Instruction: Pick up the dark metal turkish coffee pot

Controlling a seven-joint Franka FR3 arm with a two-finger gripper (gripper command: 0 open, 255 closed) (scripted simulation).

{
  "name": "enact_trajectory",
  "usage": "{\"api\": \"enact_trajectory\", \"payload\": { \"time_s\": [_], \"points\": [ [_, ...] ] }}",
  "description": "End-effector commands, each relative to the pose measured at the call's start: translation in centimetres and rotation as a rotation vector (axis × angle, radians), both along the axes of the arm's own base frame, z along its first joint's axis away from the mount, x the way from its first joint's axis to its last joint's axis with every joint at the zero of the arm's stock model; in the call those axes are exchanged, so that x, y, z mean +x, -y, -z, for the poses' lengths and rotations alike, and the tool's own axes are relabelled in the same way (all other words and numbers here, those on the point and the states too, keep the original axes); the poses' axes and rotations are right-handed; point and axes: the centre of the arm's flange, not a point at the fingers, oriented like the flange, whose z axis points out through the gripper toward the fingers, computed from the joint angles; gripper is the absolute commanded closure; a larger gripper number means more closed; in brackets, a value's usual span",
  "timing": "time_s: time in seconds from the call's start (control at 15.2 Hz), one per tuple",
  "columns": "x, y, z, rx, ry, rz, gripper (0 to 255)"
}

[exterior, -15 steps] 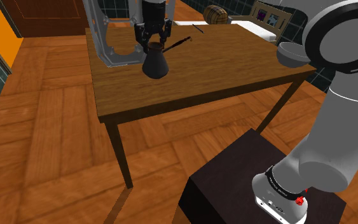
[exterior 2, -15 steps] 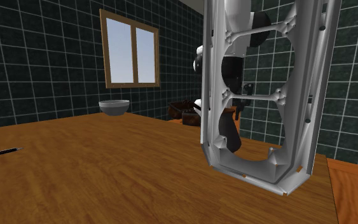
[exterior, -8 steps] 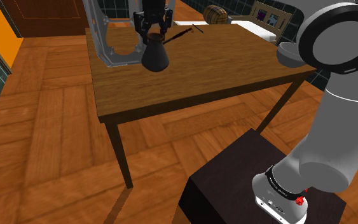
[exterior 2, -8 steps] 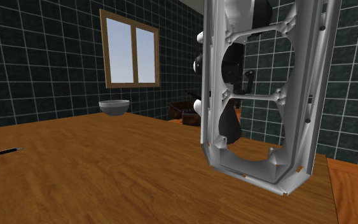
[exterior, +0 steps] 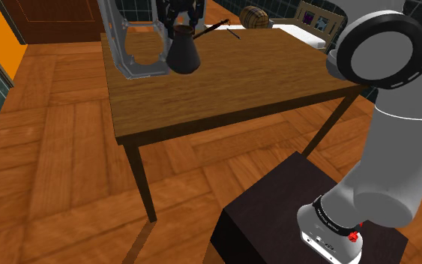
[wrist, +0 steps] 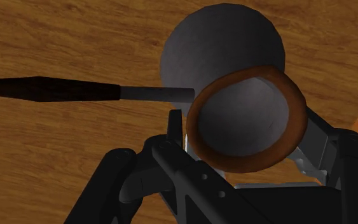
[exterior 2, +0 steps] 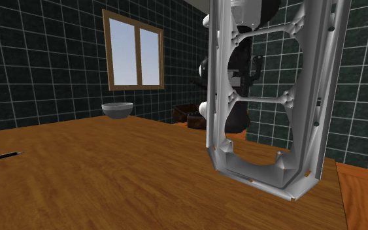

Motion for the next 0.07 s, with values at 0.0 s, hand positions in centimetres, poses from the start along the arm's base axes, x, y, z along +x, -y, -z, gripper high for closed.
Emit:
{"api": "enact_trajectory", "payload": {
  "time_s": [0.0],
  "points": [
    [0.07, 0.01, -0.27, 0.000, 0.000, 0.000, 255]
  ]
}}
